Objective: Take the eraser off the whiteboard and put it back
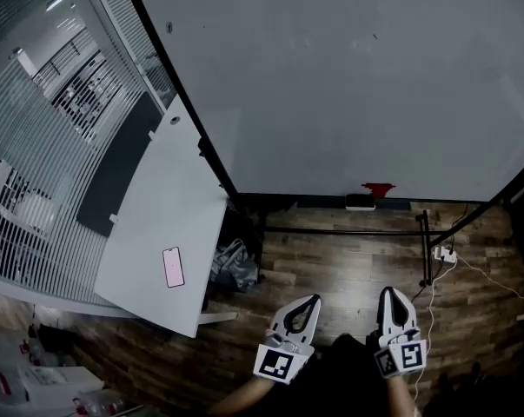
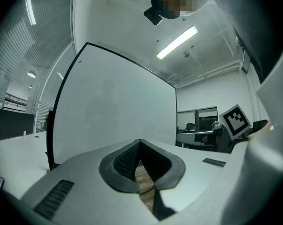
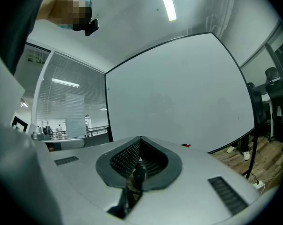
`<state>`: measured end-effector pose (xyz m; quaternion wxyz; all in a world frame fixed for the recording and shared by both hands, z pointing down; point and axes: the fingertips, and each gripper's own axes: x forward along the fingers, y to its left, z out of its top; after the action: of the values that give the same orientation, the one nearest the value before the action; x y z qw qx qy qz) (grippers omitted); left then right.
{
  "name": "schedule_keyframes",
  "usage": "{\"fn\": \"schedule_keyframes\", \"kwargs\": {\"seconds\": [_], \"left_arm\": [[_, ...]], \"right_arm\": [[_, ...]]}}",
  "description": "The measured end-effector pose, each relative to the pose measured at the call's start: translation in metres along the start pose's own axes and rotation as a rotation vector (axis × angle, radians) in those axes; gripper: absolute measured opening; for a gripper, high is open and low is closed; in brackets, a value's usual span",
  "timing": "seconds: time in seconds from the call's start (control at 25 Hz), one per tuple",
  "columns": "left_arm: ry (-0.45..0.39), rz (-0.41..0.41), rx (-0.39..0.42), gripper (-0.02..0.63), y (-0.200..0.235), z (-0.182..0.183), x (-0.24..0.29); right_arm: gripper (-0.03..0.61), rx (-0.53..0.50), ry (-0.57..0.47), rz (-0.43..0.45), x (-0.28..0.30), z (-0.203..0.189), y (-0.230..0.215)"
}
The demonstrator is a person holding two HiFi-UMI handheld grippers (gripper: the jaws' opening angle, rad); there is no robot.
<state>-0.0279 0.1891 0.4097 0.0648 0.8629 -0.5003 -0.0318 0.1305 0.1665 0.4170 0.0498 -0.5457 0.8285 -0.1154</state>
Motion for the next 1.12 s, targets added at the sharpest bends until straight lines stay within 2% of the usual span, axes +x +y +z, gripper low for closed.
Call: {"fn": "schedule_keyframes", "kwargs": {"seconds": [0.24, 0.4, 0.92, 1.12], "left_arm": [[0.001, -0.017, -0.022, 0.008, 0.012, -0.004, 0.001], [-0.003, -0.014, -0.029, 0.008, 0.018, -0.004, 0.014], [0.0, 0.01, -0.003, 0.008, 0.021, 0.002, 0.086], [0.007, 0.02, 0.001, 0.008, 0.022, 0.002, 0.117]], "right_arm": [[0.014, 0.021, -0.011, -0.021, 0.007, 0.002, 0.003], [0.014, 0.03, -0.024, -0.003, 0.021, 0.007, 0.002], [0.014, 0.037, -0.001, 0.024, 0.072, 0.008, -0.047], [0.014, 0.079, -0.036, 0.062, 0.093, 0.022, -0.06]]}}
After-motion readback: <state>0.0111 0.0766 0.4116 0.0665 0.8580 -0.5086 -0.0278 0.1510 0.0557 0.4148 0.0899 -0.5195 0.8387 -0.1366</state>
